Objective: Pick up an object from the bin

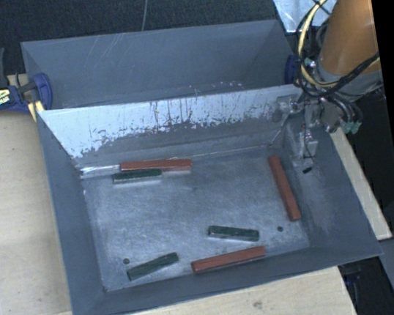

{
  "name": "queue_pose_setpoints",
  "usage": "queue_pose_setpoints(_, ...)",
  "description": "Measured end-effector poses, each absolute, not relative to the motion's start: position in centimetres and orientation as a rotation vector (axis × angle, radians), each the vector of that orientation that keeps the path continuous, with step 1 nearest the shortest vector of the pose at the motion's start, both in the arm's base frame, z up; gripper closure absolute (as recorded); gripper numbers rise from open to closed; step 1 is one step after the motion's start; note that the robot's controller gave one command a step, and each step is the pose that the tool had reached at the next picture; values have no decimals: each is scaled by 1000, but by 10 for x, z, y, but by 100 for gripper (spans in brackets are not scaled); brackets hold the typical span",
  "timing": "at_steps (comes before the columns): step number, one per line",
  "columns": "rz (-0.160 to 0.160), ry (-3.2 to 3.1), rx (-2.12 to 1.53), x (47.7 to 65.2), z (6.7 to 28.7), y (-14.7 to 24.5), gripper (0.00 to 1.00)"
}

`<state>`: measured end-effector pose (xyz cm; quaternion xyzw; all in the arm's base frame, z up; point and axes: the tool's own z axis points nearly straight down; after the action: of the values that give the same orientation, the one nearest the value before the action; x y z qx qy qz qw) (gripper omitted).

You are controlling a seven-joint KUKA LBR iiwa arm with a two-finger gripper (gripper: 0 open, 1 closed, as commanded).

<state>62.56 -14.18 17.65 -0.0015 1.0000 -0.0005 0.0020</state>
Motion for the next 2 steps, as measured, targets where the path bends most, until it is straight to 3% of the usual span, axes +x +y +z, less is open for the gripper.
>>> queue_pose_setpoints(1,-2,3138,-5,626,176,-142,0)
queue_pose_setpoints(2,-3,3132,-118,601,112,-132,0)
